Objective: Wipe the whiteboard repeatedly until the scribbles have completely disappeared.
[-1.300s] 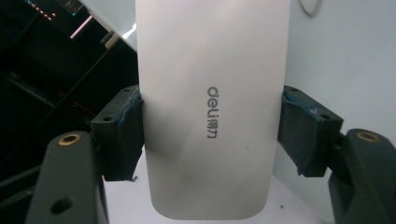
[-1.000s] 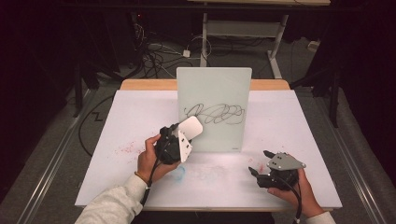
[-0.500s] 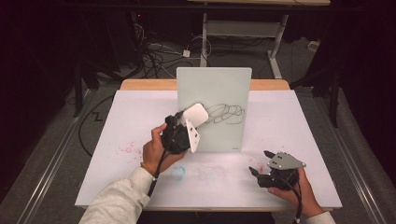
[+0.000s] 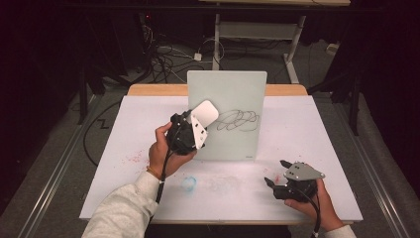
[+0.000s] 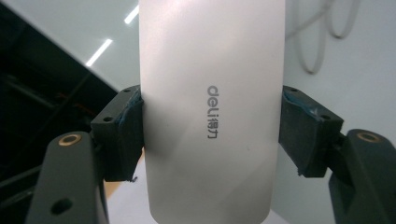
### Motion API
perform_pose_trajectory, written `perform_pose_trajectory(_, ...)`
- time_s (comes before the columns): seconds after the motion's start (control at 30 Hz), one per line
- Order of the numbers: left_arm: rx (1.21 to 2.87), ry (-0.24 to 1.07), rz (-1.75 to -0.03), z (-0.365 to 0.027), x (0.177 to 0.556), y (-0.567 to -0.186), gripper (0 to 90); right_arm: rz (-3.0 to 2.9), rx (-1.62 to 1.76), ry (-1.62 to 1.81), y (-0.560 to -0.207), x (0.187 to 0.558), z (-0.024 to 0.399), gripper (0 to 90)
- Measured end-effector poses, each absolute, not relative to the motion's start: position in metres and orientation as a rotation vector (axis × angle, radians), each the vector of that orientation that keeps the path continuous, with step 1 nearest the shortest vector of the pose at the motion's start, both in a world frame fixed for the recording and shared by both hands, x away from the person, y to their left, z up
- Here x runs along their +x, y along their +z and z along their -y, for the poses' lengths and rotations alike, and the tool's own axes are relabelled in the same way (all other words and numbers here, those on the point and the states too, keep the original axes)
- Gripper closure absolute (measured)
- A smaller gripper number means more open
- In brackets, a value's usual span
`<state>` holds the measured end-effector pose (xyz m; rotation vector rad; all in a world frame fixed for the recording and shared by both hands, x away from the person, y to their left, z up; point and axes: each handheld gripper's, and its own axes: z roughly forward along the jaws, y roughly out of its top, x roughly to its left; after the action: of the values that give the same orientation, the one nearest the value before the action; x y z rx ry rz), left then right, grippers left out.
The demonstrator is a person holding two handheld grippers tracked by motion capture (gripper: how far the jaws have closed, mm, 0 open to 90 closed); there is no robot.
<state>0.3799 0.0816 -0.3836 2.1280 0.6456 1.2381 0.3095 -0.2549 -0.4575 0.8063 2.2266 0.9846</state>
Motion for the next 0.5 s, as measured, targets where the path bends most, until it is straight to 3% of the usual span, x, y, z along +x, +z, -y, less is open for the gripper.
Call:
perform_pose_trajectory(0.3, 2.25, 1.279, -0.494, -0.069, 0.36, -0.44, 29.2, -2.222, 0.809, 0.983, -0.457, 0.309, 0.255, 23.7)
perform_pose_trajectory(0.5, 2.256, 1.171, -0.555, -0.07, 0.365, -0.427, 29.2, -2.223, 0.808, 0.988, -0.456, 0.308, 0.254, 23.7)
